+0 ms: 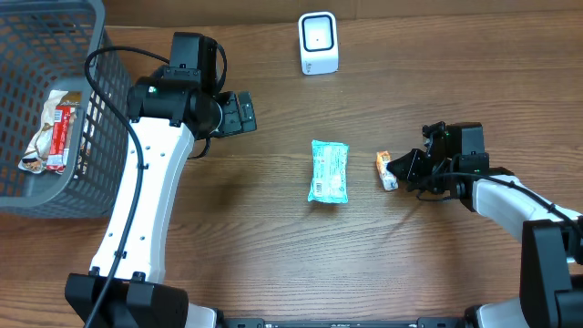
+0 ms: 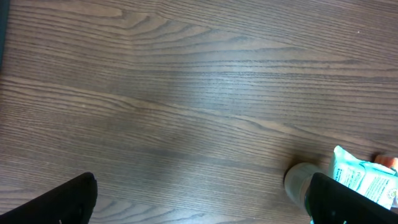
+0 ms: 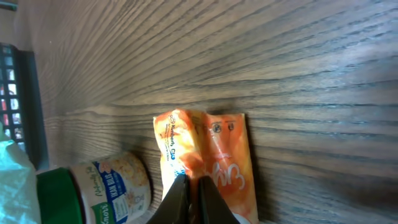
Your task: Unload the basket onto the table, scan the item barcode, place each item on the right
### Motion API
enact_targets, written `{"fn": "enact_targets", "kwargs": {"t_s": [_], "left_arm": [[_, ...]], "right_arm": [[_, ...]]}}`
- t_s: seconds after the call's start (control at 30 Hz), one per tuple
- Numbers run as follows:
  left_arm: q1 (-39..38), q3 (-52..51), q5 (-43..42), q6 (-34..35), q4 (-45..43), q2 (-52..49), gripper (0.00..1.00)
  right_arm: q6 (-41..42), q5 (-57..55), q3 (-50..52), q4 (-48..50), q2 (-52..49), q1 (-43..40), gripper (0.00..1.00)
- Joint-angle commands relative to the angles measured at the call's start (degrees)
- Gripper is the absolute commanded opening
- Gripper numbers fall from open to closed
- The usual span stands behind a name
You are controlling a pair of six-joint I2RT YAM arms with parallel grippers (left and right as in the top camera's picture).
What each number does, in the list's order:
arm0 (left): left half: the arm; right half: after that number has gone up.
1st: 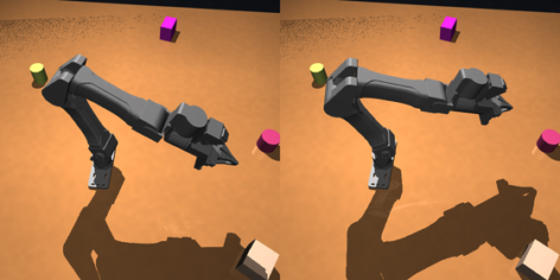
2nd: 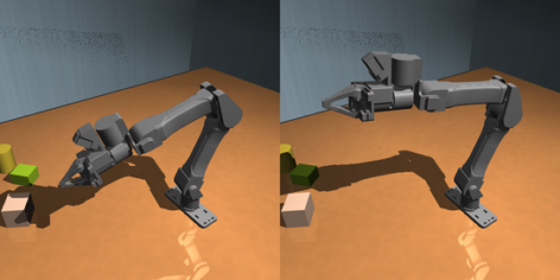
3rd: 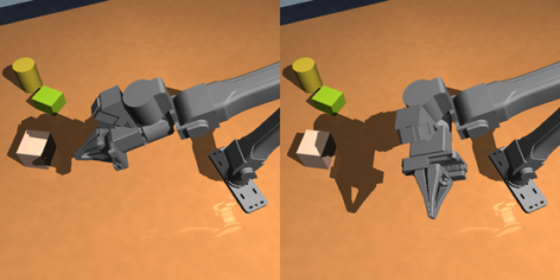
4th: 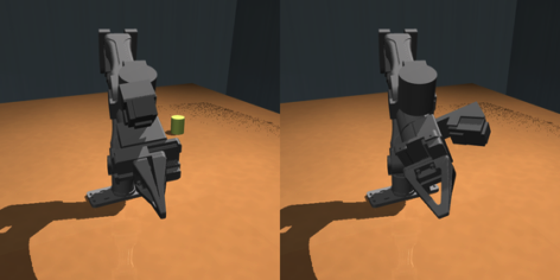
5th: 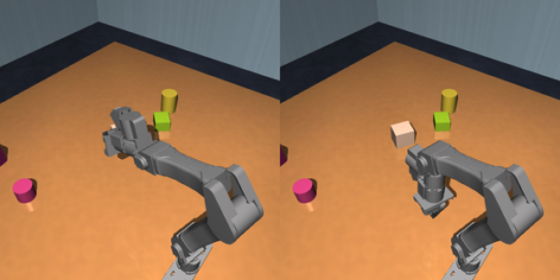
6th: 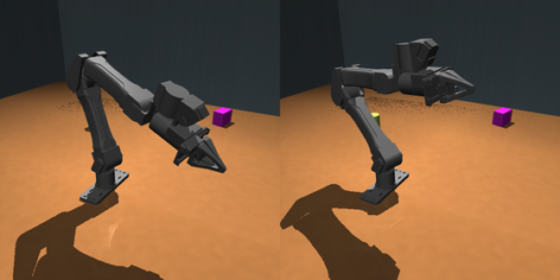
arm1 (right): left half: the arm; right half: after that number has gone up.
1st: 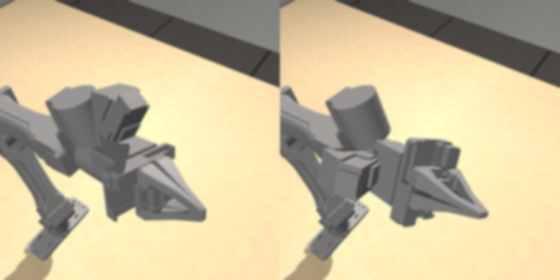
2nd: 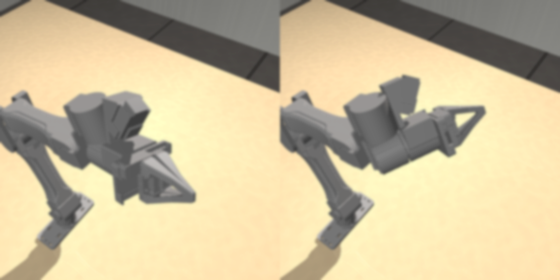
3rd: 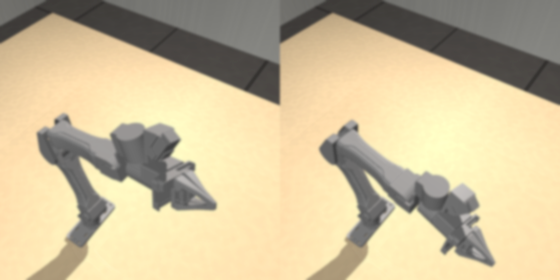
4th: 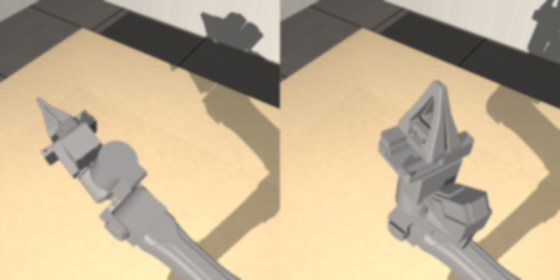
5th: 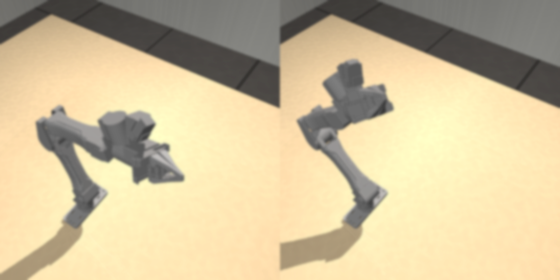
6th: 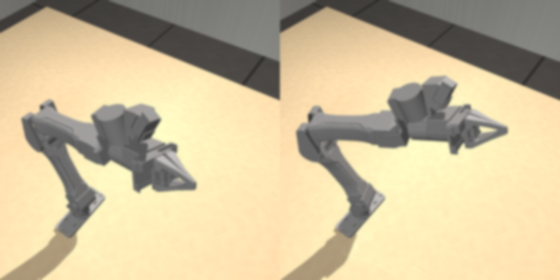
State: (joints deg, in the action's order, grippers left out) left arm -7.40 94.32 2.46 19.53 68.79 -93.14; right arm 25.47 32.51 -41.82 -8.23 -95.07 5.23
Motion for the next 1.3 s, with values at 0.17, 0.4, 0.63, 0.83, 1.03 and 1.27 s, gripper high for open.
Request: {"fn": "enact_targets", "kwargs": {"t_s": [0.17, 0.4, 0.63, 0.83, 1.03, 1.27], "left_arm": [[-0.02, 0.66, 0.72, 0.2, -0.04, 0.24, 1.0], [-0.02, 0.66, 0.72, 0.2, -0.04, 0.24, 1.0], [-0.02, 0.66, 0.72, 0.2, -0.04, 0.24, 1.0], [-0.02, 0.66, 0.72, 0.17, -0.04, 0.24, 1.0], [-0.02, 0.66, 0.72, 0.2, -0.04, 0.24, 1.0], [-0.02, 0.66, 0.72, 0.17, -0.04, 0.24, 1.0]], "right_arm": [[0.24, -2.01, 0.31, -0.07, -0.42, -0.17, 0.13], [0.22, -0.28, -0.17, 0.02, -0.39, -0.17, 0.23], [0.22, -0.26, -0.26, -0.02, 0.48, -0.17, 0.4], [-0.02, 0.42, -0.26, -0.04, 2.27, -0.17, 0.45], [-0.2, 1.05, -0.26, -0.07, 3.52, -0.17, 0.54], [-0.2, 1.05, -0.26, -0.22, 3.56, -0.15, 0.56]]}}
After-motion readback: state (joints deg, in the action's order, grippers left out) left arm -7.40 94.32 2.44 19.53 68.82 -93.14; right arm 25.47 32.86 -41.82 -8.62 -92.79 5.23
